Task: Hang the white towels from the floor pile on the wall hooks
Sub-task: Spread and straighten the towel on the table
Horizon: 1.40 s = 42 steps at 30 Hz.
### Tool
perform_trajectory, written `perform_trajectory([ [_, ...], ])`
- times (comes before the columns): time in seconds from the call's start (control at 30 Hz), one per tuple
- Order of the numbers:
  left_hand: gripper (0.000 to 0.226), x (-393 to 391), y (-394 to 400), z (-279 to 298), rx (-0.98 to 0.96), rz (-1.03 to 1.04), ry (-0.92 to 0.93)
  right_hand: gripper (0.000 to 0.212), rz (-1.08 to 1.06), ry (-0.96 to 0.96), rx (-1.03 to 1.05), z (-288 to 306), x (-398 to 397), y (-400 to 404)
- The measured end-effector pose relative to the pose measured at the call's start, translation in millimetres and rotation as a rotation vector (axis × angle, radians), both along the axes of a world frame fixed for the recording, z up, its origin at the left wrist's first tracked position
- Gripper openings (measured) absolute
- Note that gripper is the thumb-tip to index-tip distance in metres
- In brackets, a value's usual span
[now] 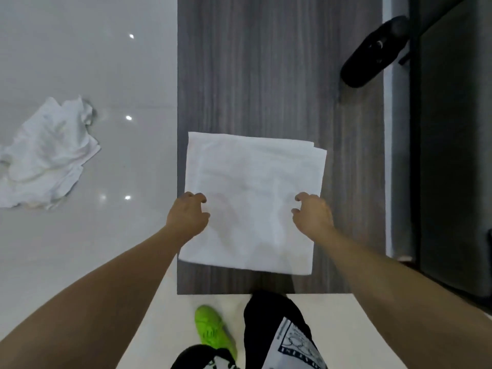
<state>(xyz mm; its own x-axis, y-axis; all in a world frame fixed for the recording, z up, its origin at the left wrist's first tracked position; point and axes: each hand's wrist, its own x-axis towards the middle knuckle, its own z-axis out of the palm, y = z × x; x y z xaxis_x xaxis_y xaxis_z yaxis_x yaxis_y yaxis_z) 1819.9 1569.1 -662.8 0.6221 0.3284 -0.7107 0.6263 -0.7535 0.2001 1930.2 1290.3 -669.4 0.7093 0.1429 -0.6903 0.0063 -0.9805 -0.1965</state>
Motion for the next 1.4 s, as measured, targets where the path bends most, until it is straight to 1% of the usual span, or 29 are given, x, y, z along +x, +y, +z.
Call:
perform_trajectory([
  [0.07, 0.048, -26.4, -8.8, -14.5, -0.012, 0.102, 0.045, 0.040, -0.129, 0.061, -0.006, -13.5, -26.6, -9.1],
  [0.13, 0.054, -48.8, -14.8, -26.3, -0.006, 0.208, 0.047, 0.042, -0.283, 0.053, -0.045, -23.5, -47.6, -18.3],
  [0.2, 0.058, -65.3, -17.1, -36.5, 0.011, 0.290, 0.036, 0.050, -0.409, 0.021, -0.121, -30.4, -62.1, -26.1],
  [0.27, 0.058, -75.6, -18.0, -44.2, 0.015, 0.360, 0.040, 0.060, -0.508, 0.023, -0.154, -35.5, -71.9, -32.4],
  [0.3, 0.056, -79.1, -18.6, -46.9, 0.011, 0.406, 0.041, 0.063, -0.536, 0.021, -0.149, -37.6, -76.2, -34.5],
  [0.37, 0.047, -85.6, -20.1, -51.6, 0.008, 0.498, 0.041, 0.066, -0.509, -0.031, -0.135, -41.0, -84.9, -36.2],
  [0.43, 0.037, -96.5, -23.1, -54.9, 0.011, 0.527, 0.056, 0.067, -0.431, -0.123, -0.122, -41.9, -96.8, -34.2],
  [0.47, 0.035, -102.8, -24.8, -56.0, 0.013, 0.522, 0.065, 0.069, -0.446, -0.151, -0.111, -42.2, -103.1, -33.0],
  [0.5, 0.034, -109.7, -26.8, -56.9, 0.018, 0.522, 0.066, 0.072, -0.520, -0.152, -0.095, -42.4, -109.8, -31.7],
  [0.6, 0.039, -129.9, -31.2, -54.9, 0.034, 0.604, -0.002, 0.077, -0.888, -0.076, -0.058, -43.3, -130.5, -31.5],
  [0.67, 0.041, -140.4, -31.4, -49.9, 0.044, 0.671, -0.041, 0.071, -1.013, -0.027, -0.029, -42.1, -146.5, -34.5],
  [0.73, 0.036, -150.3, -29.5, -44.2, 0.032, 0.694, -0.027, 0.058, -1.059, 0.021, 0.042, -41.0, -163.6, -38.8],
  [0.8, 0.026, -158.6, -26.7, -37.2, -0.043, 0.756, -0.007, 0.044, -1.115, 0.091, 0.146, -41.7, -178.3, -42.1],
  [0.87, 0.022, -167.0, -26.3, -28.0, -0.146, 0.867, 0.008, 0.025, -1.214, 0.174, 0.240, -39.5, -189.3, -43.8],
  [0.9, 0.020, -171.4, -26.8, -23.0, -0.184, 0.914, 0.011, 0.018, -1.255, 0.211, 0.278, -36.3, -194.7, -43.7],
  [0.93, 0.018, -175.0, -27.4, -17.5, -0.208, 0.943, 0.003, 0.015, -1.275, 0.223, 0.304, -32.2, -199.8, -43.9],
  [1.0, 0.014, -179.6, -27.4, -2.7, -0.233, 0.978, -0.048, 0.010, -1.269, 0.176, 0.336, -19.8, -207.1, -44.4],
  [1.07, 0.012, -178.0, -24.5, 18.1, -0.251, 1.005, -0.129, 0.010, -1.269, 0.102, 0.394, 2.7, -206.1, -43.3],
  [1.23, 0.008, -150.2, -9.1, 97.2, -0.298, 1.013, -0.370, 0.014, -1.279, -0.050, 0.686, 92.7, -170.1, -27.4],
  [1.3, 0.011, -137.4, 1.8, 137.4, -0.274, 0.985, -0.451, 0.013, -1.237, -0.106, 0.735, 135.9, -151.8, -19.2],
  [1.4, 0.025, -127.9, 19.5, 201.7, -0.226, 0.923, -0.551, 0.007, -1.109, -0.206, 0.789, 202.7, -135.3, -10.8],
])
